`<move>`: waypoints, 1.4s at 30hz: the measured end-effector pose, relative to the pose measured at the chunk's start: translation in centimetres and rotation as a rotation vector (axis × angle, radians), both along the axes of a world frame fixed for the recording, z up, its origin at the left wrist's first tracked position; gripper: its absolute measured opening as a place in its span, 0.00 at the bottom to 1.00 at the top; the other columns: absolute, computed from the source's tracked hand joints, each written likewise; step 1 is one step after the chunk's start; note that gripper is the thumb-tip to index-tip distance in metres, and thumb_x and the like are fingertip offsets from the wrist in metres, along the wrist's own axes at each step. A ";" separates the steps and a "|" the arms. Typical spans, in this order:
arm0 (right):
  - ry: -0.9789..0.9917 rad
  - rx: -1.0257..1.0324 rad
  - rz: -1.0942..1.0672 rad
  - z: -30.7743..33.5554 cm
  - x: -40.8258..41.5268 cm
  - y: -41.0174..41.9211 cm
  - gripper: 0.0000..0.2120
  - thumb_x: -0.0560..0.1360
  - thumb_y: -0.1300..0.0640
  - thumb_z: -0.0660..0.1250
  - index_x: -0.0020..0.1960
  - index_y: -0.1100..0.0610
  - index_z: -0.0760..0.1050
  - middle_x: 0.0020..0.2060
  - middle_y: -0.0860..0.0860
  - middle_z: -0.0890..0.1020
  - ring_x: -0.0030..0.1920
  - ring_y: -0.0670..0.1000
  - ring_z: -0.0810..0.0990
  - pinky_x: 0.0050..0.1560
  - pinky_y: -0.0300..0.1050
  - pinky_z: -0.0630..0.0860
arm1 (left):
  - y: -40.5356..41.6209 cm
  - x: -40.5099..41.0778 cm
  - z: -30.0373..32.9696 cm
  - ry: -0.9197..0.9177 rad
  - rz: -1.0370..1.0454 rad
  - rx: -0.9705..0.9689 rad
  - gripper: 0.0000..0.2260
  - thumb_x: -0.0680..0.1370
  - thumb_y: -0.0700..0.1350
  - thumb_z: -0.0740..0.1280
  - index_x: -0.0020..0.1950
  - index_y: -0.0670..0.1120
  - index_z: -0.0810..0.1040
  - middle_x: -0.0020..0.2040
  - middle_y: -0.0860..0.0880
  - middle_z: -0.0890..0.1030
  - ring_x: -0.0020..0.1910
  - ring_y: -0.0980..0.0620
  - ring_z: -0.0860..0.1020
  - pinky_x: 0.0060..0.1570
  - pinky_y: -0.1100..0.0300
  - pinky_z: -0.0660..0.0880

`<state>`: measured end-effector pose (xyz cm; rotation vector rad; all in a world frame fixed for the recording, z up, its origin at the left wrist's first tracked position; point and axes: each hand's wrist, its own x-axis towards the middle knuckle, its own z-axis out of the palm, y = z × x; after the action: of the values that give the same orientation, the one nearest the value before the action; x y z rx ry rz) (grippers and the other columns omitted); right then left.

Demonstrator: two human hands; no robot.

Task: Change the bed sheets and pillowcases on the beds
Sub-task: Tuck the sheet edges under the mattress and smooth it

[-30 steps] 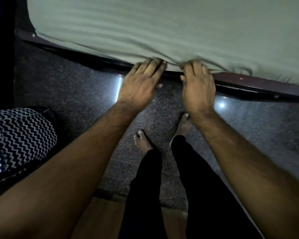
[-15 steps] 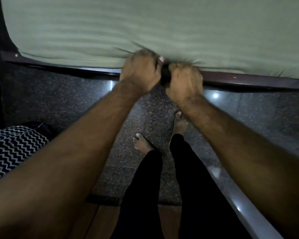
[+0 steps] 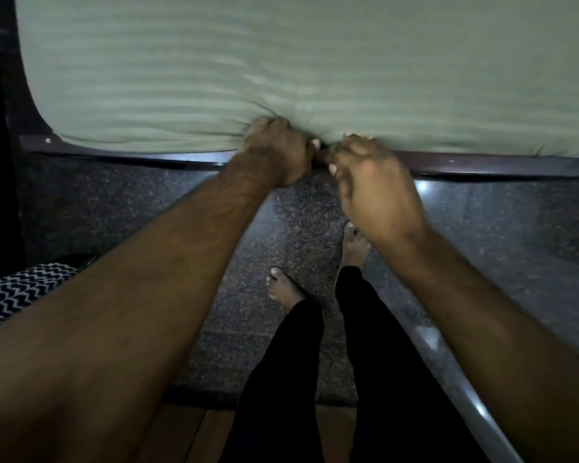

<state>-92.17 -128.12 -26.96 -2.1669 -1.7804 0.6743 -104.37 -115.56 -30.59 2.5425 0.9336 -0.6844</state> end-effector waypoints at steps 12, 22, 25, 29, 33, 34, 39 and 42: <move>-0.016 0.045 0.152 -4.1 -7.9 4.7 0.22 0.77 0.58 0.65 0.70 0.60 0.72 0.64 0.57 0.74 0.62 0.60 0.73 0.62 0.54 0.74 | 3.1 -18.0 1.9 -0.570 0.476 -0.089 0.12 0.81 0.44 0.64 0.61 0.45 0.83 0.55 0.47 0.84 0.56 0.49 0.81 0.59 0.54 0.77; -0.152 0.089 0.182 -4.7 -12.4 5.5 0.26 0.79 0.53 0.64 0.74 0.59 0.67 0.66 0.59 0.73 0.66 0.61 0.70 0.69 0.51 0.66 | 0.3 -21.6 -0.4 -0.326 0.309 0.219 0.23 0.83 0.55 0.56 0.75 0.47 0.69 0.73 0.44 0.71 0.71 0.42 0.70 0.73 0.47 0.64; -0.228 0.073 0.217 -5.8 -12.5 4.6 0.28 0.80 0.55 0.62 0.78 0.57 0.62 0.70 0.59 0.69 0.69 0.60 0.67 0.72 0.52 0.65 | -0.3 -21.9 -0.8 -0.263 0.318 0.218 0.26 0.84 0.57 0.53 0.81 0.48 0.61 0.80 0.46 0.63 0.79 0.47 0.60 0.77 0.50 0.57; -0.326 0.060 0.240 -6.5 -12.9 3.6 0.31 0.80 0.57 0.60 0.80 0.56 0.57 0.74 0.58 0.66 0.72 0.60 0.65 0.74 0.53 0.63 | 0.6 -20.2 -1.1 -0.184 0.363 0.168 0.30 0.84 0.60 0.48 0.81 0.45 0.58 0.80 0.45 0.61 0.80 0.45 0.59 0.73 0.49 0.61; -0.319 0.057 0.175 -6.0 -14.5 4.8 0.28 0.81 0.53 0.60 0.79 0.59 0.60 0.71 0.59 0.70 0.70 0.59 0.68 0.73 0.52 0.64 | 2.1 -18.7 -1.0 -0.137 0.326 0.225 0.29 0.82 0.60 0.46 0.68 0.43 0.74 0.68 0.42 0.75 0.68 0.42 0.73 0.58 0.46 0.69; -0.311 0.039 0.169 -5.8 -14.8 5.5 0.28 0.80 0.51 0.60 0.78 0.59 0.62 0.70 0.59 0.70 0.69 0.59 0.69 0.72 0.52 0.65 | 2.9 -18.3 -0.6 -0.145 0.308 0.240 0.29 0.82 0.60 0.46 0.63 0.43 0.77 0.63 0.41 0.79 0.63 0.41 0.76 0.55 0.46 0.70; -0.263 -0.072 0.101 -4.8 -15.5 9.3 0.26 0.78 0.48 0.65 0.71 0.61 0.70 0.61 0.58 0.76 0.61 0.60 0.74 0.60 0.52 0.73 | 9.4 -16.6 2.0 0.030 0.194 0.022 0.31 0.86 0.59 0.47 0.57 0.37 0.80 0.61 0.34 0.80 0.63 0.36 0.76 0.62 0.48 0.68; -0.267 -0.134 0.168 -4.2 -14.8 10.3 0.20 0.77 0.49 0.67 0.65 0.58 0.74 0.57 0.57 0.78 0.58 0.61 0.77 0.54 0.52 0.75 | 10.2 -17.8 1.3 -0.015 0.251 -0.099 0.31 0.86 0.60 0.48 0.56 0.37 0.81 0.59 0.32 0.80 0.62 0.35 0.76 0.60 0.49 0.70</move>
<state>-106.95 -117.80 -31.14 -2.3041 -2.1284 0.5779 -122.21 -105.38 -29.27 2.2896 1.1583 -0.6186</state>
